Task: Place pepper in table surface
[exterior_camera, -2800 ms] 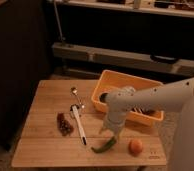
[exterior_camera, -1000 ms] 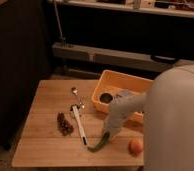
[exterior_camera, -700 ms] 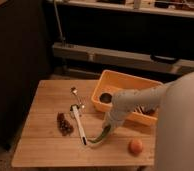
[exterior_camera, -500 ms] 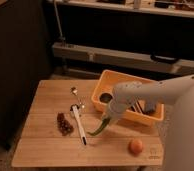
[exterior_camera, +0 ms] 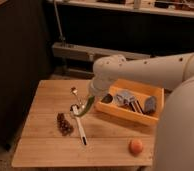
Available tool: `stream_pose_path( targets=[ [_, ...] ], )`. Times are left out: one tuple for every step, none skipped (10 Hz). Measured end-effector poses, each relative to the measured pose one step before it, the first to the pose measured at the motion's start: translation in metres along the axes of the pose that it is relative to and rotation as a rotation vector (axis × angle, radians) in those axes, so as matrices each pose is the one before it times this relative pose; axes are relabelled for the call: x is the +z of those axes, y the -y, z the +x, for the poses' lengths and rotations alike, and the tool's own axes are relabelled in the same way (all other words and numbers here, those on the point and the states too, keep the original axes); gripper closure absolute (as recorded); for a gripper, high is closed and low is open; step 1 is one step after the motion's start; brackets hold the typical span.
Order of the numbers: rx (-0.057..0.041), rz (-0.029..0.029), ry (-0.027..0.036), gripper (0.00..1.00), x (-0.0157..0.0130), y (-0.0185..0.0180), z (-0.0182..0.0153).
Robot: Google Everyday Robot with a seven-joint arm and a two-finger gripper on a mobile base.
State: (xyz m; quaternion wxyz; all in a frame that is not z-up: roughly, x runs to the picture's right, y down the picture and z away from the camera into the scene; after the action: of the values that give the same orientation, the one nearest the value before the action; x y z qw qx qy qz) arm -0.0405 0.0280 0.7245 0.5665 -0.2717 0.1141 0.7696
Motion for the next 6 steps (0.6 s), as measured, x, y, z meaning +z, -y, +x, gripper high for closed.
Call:
stream_pose_path(
  targets=[
    [-0.05074,-0.0113,0.01537,1.0,-0.00621,-0.02615,-0.00619],
    [-0.04348,-0.00889,0.01032,1.0,-0.00372,-0.02165,-0.00471],
    [-0.06282,-0.0119,0.01187,1.0,-0.00265,-0.02909,-0.00505],
    [-0.07059,-0.01306,0.00674,1.0,0.00113,-0.02857,-0.00304],
    [-0.06002,-0.01367,0.00577,1.0,0.00222,-0.02195,0.00182],
    [-0.05308,-0.01336,0.00466,1.0,0.00373,-0.01882,0.00681]
  ],
)
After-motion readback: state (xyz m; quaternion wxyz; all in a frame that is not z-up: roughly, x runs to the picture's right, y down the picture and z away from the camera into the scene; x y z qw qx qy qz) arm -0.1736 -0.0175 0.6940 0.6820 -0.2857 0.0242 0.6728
